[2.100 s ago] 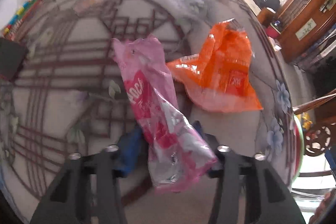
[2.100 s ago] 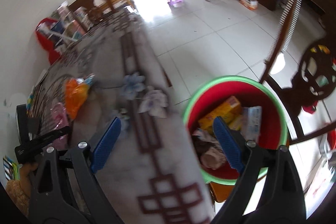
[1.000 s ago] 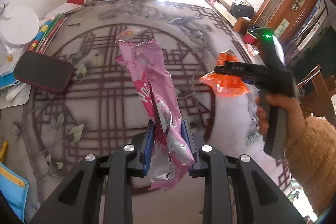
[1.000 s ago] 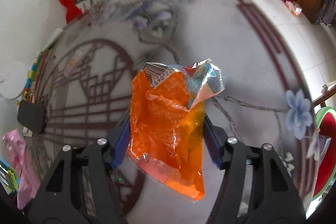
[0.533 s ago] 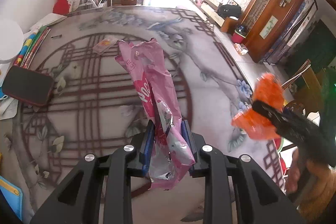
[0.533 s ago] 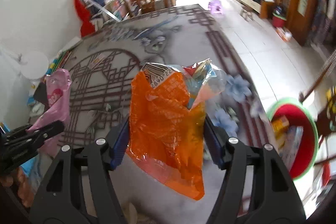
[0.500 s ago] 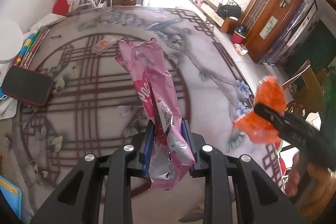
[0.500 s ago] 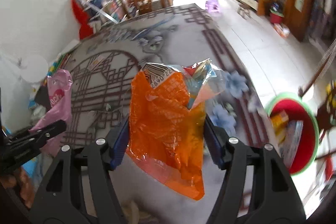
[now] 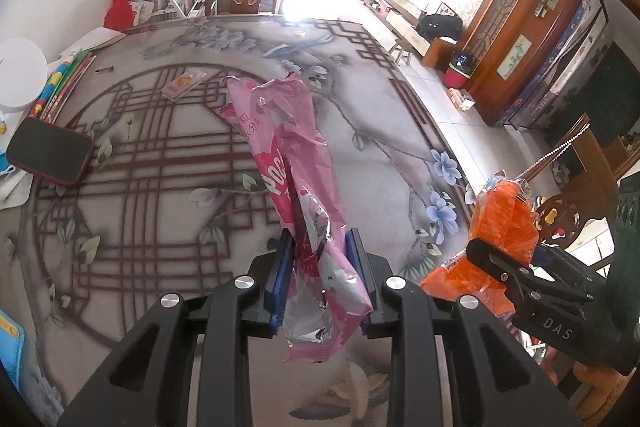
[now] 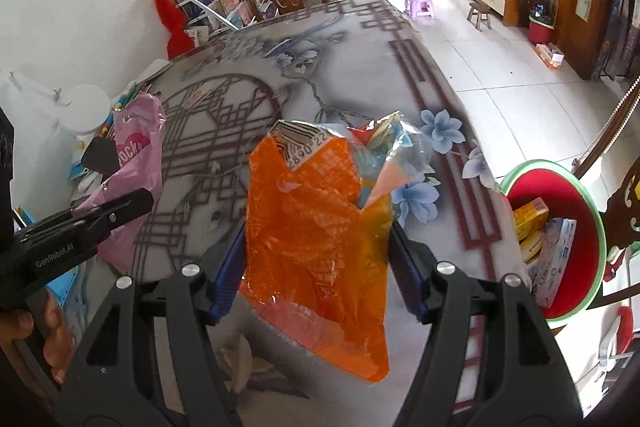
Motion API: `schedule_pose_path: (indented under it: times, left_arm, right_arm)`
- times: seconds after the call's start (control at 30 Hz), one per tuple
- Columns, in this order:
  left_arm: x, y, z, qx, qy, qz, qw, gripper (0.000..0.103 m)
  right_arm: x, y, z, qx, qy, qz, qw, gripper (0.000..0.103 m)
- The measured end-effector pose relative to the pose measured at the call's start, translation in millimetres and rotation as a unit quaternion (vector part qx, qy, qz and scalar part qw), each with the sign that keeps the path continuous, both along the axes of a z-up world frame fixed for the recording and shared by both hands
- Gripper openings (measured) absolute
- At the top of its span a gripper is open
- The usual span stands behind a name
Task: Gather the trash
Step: 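Lift the pink wrapper and orange bag and carry them to the bucket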
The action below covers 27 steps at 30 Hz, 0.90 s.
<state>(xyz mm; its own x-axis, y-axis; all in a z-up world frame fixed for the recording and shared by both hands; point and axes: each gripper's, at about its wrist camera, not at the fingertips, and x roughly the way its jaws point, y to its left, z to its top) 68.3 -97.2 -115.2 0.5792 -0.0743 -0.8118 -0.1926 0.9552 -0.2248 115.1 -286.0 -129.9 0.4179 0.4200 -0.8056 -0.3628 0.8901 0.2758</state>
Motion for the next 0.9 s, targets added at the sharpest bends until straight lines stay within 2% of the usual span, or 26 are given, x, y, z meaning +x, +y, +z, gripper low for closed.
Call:
schedule_pose_path:
  times: [0.3,0.9]
  left_arm:
    - [-1,-23,3,0.006,-0.002,0.001,1.0,0.025]
    - [17,-70,12,0.019,-0.005,-0.028,0.9994,0.025]
  right_arm:
    - [-3,-24,2,-0.004,-0.007,0.002,1.0,0.065]
    - [7,-79,0,0.003,-0.011,-0.035,0.999,0.065]
